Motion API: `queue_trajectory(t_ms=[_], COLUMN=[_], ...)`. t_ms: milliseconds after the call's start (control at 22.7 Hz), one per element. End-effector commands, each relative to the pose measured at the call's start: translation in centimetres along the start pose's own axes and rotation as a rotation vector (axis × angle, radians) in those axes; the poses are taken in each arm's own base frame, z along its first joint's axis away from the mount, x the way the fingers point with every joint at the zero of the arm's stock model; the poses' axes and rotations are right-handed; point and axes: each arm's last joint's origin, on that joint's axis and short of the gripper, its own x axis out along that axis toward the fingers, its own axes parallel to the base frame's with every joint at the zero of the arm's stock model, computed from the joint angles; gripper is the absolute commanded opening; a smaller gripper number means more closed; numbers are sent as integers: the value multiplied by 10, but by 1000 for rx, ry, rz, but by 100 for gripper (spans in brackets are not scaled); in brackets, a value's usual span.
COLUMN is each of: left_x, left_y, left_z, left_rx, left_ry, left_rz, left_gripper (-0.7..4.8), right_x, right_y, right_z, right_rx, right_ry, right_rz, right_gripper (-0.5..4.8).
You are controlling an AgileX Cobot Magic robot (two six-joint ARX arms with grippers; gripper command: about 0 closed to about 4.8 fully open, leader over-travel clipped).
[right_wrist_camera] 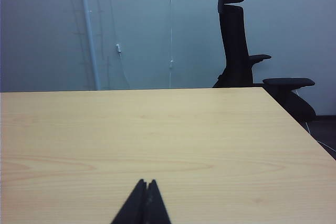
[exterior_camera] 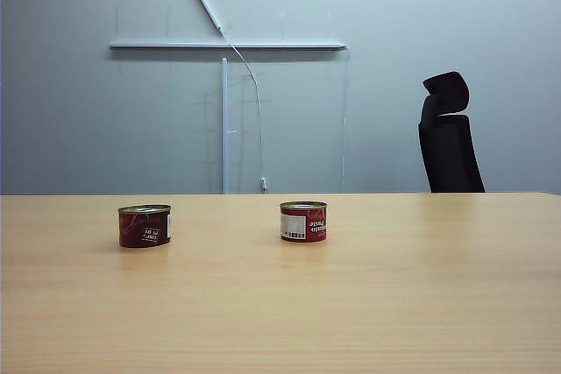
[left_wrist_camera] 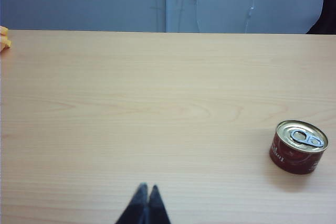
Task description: Stack a can of tomatoes on the right onto the can of tomatoes on the left.
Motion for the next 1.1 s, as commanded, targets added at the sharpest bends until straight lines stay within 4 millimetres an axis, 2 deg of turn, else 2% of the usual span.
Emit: queue_trajectory(t_ms=[44, 396, 528, 704, 792, 925, 1101], left_x=[0, 0, 0, -4, -7, -11, -10], left_y=[0, -1, -9, -31, -40, -49, -53], left_z=[1, 1, 1, 1, 1, 0, -4], left_rx=[0, 1, 7, 23, 31, 38, 52], left_ry=[-4, -3, -3, -4, -5, -4, 43], left_rz=[-3, -12, -92, -317, -418, -522, -557], left_gripper=[-4, -4, -4, -4, -4, -4, -4], right_x=[0, 0, 0, 0, 0, -1, -4], right_y=[0, 0, 0, 1, 3, 6, 7], right_z=[1, 1, 1, 1, 3, 11, 40], right_rx=[-1, 0, 21, 204, 284, 339, 338], right_ry=[-15, -16, -17, -22, -24, -56, -77], right_rz=[1, 1, 3, 19, 95, 221, 245], right_gripper=[-1, -1, -1, 0, 0, 0, -1])
